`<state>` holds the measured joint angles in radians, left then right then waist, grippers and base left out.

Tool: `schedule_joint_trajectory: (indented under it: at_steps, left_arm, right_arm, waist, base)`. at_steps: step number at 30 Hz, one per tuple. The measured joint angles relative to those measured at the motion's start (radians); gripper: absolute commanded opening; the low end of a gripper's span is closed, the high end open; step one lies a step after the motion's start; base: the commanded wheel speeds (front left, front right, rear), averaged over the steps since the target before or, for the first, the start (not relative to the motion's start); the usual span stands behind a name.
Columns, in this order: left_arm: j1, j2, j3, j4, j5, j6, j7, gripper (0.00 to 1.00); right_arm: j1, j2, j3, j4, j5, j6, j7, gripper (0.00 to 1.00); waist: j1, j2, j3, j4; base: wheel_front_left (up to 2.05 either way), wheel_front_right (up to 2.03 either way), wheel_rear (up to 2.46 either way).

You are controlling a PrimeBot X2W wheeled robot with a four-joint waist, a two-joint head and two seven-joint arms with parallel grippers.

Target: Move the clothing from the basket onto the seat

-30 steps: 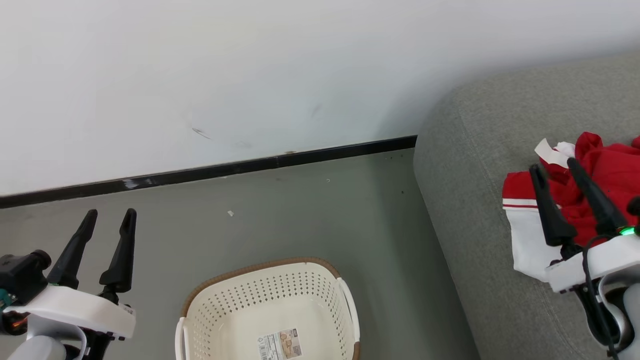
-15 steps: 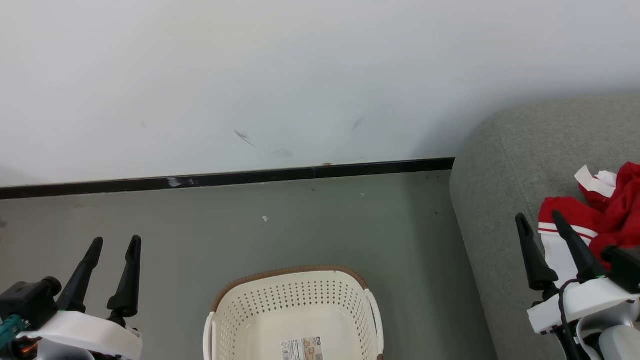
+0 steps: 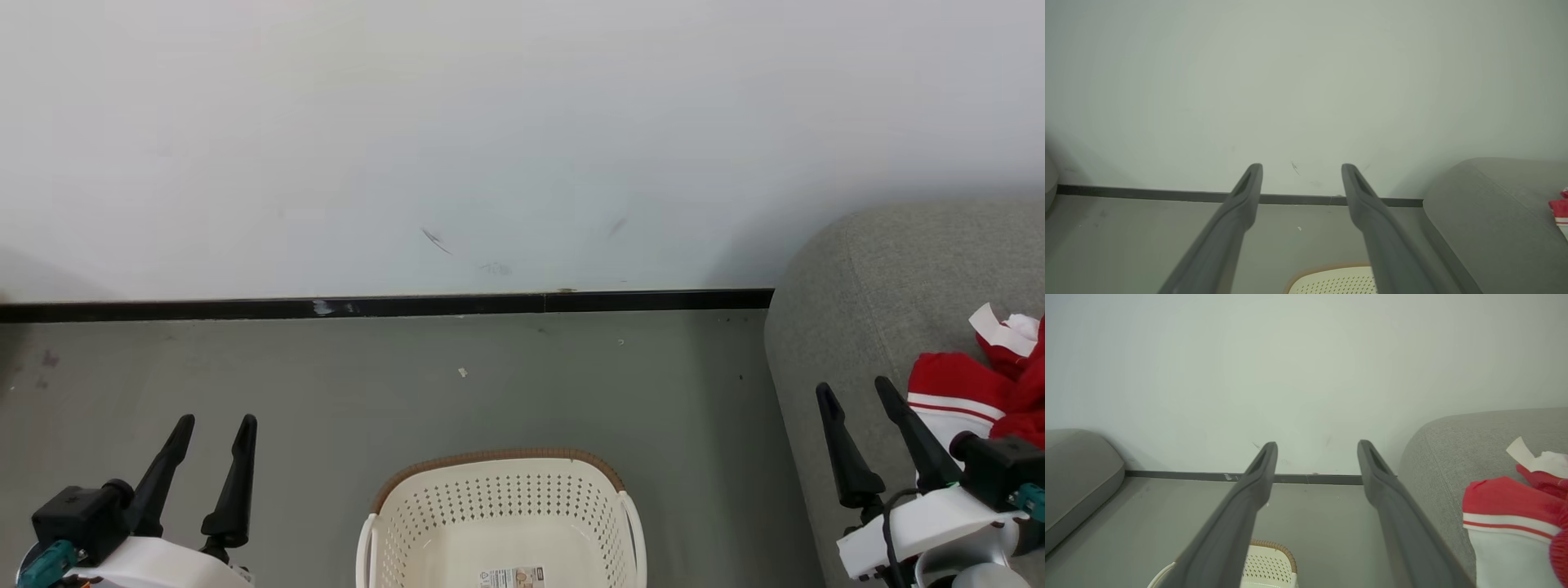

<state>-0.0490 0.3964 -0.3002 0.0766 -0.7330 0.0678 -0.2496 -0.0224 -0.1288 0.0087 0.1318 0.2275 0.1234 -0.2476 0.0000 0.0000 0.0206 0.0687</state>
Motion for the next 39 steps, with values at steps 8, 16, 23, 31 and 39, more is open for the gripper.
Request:
schedule_joint_trajectory:
  at_steps: [8, 16, 23, 31, 39]
  left_arm:
    - [0.006, -0.019, 0.017, 0.006, 0.033, -0.010, 0.000, 1.00]
    - [0.016, -0.038, 0.040, 0.007, 0.053, -0.024, 0.000, 1.00]
    - [0.016, -0.052, 0.060, 0.016, 0.068, -0.044, 0.000, 1.00]
    - [0.016, -0.071, 0.075, 0.025, 0.084, -0.055, 0.000, 1.00]
    - [0.038, -0.125, 0.059, 0.067, 0.081, -0.070, 0.003, 0.00]
  right_arm:
    - [0.016, 0.021, 0.007, -0.028, -0.027, 0.000, 0.000, 1.00]
    - [0.019, 0.027, 0.006, -0.046, -0.035, 0.000, 0.000, 1.00]
    - [0.019, 0.032, 0.006, -0.057, -0.043, 0.000, 0.000, 1.00]
    - [0.020, 0.036, 0.005, -0.059, -0.044, 0.000, 0.000, 1.00]
    - [0.045, 0.055, 0.012, -0.017, -0.040, 0.000, 0.002, 0.00]
  waist:
    - [0.0000, 0.0000, -0.005, 0.012]
    - [0.0000, 0.0000, 0.001, 0.013]
    - [0.0000, 0.0000, 0.004, 0.012]
    - [0.0000, 0.0000, 0.005, 0.010]
    - [0.0000, 0.0000, 0.006, 0.010]
  base:
    - [0.00, 0.00, 0.00]
    - [0.00, 0.00, 0.00]
    - [0.00, 0.00, 0.00]
    - [0.00, 0.00, 0.00]
    - [0.00, 0.00, 0.00]
